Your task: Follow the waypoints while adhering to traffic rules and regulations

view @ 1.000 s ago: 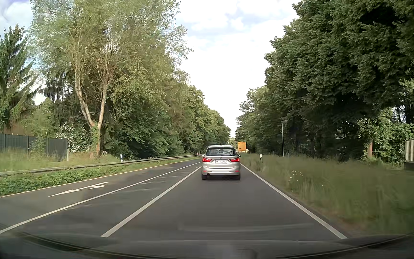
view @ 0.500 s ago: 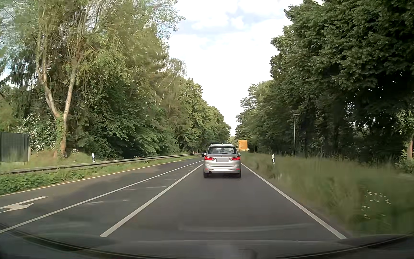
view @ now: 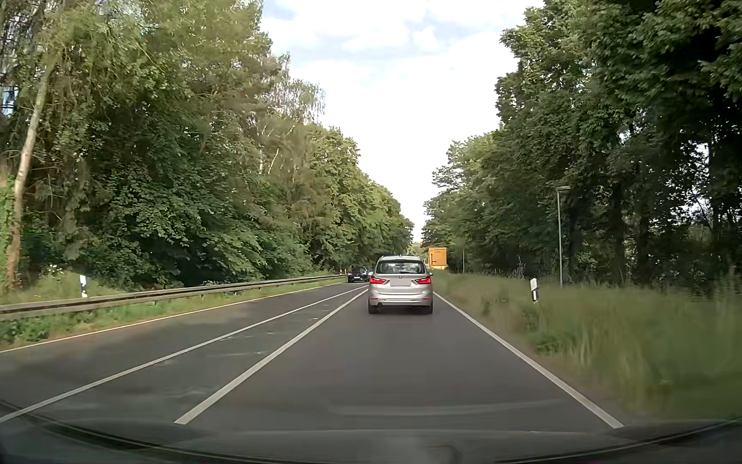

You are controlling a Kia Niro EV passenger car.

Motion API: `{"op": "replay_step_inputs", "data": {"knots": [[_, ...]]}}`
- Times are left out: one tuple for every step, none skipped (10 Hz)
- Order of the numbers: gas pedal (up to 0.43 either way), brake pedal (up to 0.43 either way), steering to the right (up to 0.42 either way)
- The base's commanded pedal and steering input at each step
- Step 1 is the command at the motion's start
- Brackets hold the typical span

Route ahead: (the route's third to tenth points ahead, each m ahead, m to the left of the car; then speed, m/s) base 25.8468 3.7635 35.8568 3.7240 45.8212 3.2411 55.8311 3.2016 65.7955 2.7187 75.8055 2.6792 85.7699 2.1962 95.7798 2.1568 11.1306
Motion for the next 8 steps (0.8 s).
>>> {"op": "replay_step_inputs", "data": {"knots": [[0.087,0.024,0.001],[0.087,0.030,0.001],[0.087,0.030,0.001],[0.098,0.030,0.001],[0.098,0.030,0.001],[0.098,0.024,0.001],[0.110,0.030,0.001],[0.110,0.030,0.001]]}}
